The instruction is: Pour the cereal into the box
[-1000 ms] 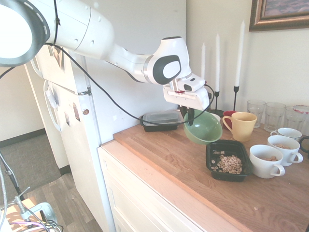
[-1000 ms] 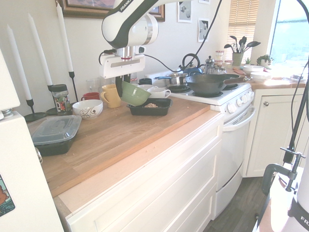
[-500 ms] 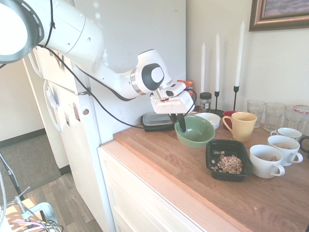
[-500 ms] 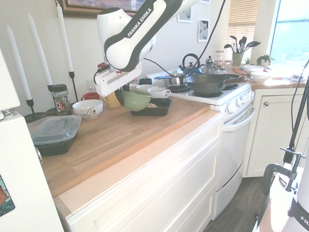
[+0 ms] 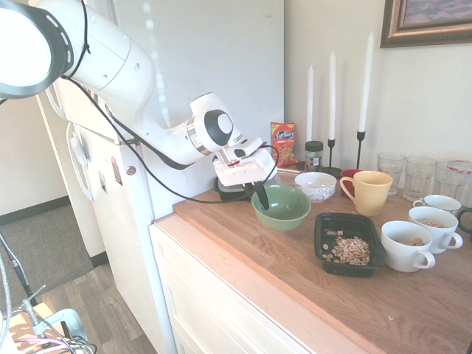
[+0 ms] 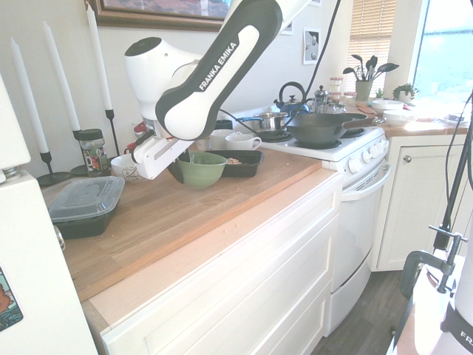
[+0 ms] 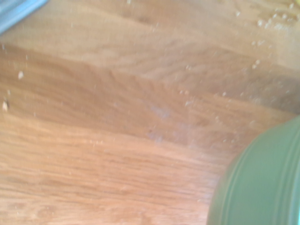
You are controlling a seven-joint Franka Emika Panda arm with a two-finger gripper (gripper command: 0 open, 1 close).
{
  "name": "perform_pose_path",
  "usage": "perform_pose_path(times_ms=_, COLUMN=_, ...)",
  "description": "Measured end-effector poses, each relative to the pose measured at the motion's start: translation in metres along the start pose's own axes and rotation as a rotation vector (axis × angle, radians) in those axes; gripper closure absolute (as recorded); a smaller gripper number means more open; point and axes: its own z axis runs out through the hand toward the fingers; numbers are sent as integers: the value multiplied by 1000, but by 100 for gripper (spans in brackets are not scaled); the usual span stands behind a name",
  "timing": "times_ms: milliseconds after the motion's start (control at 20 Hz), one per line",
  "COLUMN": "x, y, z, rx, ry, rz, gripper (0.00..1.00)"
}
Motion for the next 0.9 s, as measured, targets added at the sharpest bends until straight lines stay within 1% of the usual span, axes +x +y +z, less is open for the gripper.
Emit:
perform_pose_path(times_ms=200, x=-5, y=-12, z=20, rx=-12, ry=4, rz=-25, gripper=100)
perform_pose_path(times_ms=400, x=-3, y=-24, z=27, rx=-13, ry=18, rz=-39, gripper=100)
perform_pose_path(times_ms=450, x=-4, y=-26, z=29, rx=-16, ry=21, rz=-41, gripper=0)
perform_pose_path(times_ms=750, x=-10, y=-36, z=33, rx=-37, ry=15, rz=-42, gripper=0)
perform_pose_path(times_ms=900, x=-11, y=-39, z=33, rx=-25, ry=-19, rz=-15, gripper=0)
